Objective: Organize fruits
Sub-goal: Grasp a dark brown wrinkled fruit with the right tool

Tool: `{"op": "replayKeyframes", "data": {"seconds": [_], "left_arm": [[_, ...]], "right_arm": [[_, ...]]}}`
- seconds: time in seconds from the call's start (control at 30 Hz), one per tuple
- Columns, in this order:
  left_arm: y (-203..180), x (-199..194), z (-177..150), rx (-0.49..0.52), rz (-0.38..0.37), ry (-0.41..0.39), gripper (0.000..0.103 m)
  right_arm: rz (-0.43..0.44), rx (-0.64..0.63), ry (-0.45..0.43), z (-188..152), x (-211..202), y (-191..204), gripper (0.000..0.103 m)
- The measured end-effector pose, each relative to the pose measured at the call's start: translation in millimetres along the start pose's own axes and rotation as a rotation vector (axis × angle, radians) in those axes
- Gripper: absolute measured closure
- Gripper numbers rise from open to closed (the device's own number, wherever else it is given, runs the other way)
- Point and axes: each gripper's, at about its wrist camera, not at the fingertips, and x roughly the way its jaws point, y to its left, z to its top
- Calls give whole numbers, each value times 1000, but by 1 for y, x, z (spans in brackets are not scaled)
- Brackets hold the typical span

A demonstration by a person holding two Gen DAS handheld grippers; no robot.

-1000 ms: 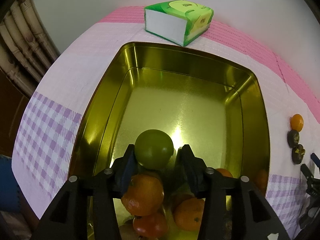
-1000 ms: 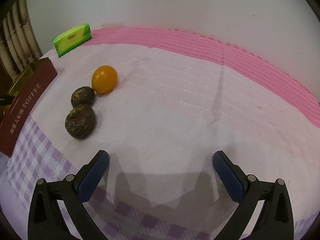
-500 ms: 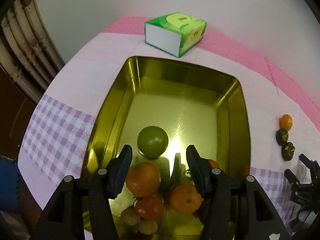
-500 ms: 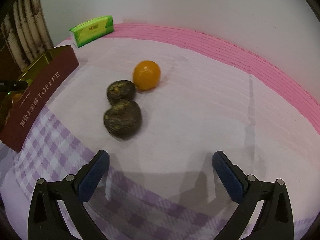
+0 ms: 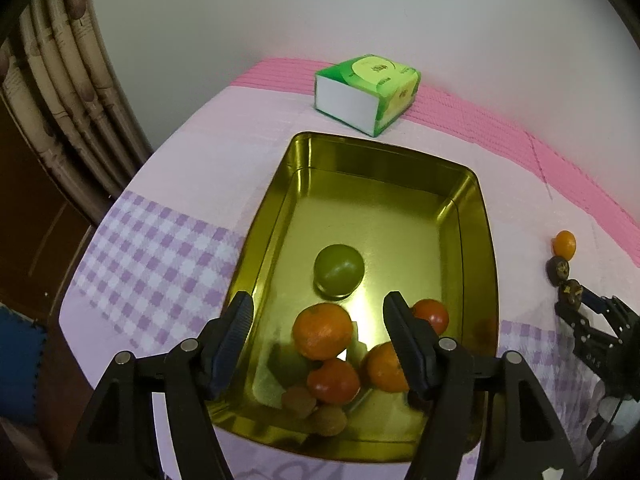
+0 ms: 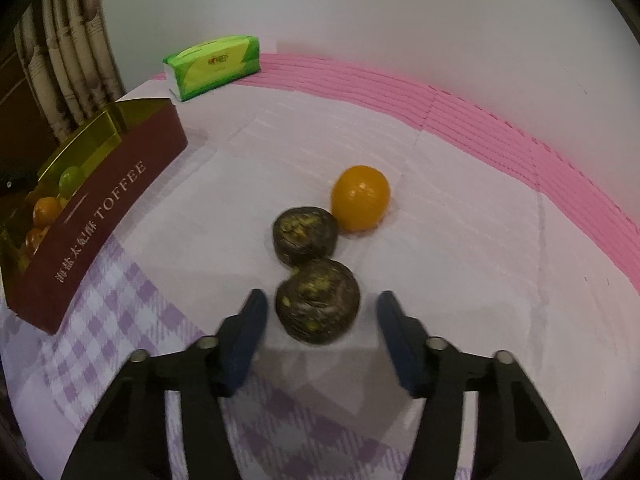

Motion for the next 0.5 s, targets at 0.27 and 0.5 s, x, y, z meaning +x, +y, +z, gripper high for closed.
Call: {"op": "replayKeyframes", "data": {"seconds": [0.27,0.5], "left_arm": [[20,-6,-13,-48,-16,26,38],[32,-13,-20,-69,15,24,31]], "right_arm": [[-14,3,7,1,-2,5,62],[5,-3,-21,11,-18,15,62]]}}
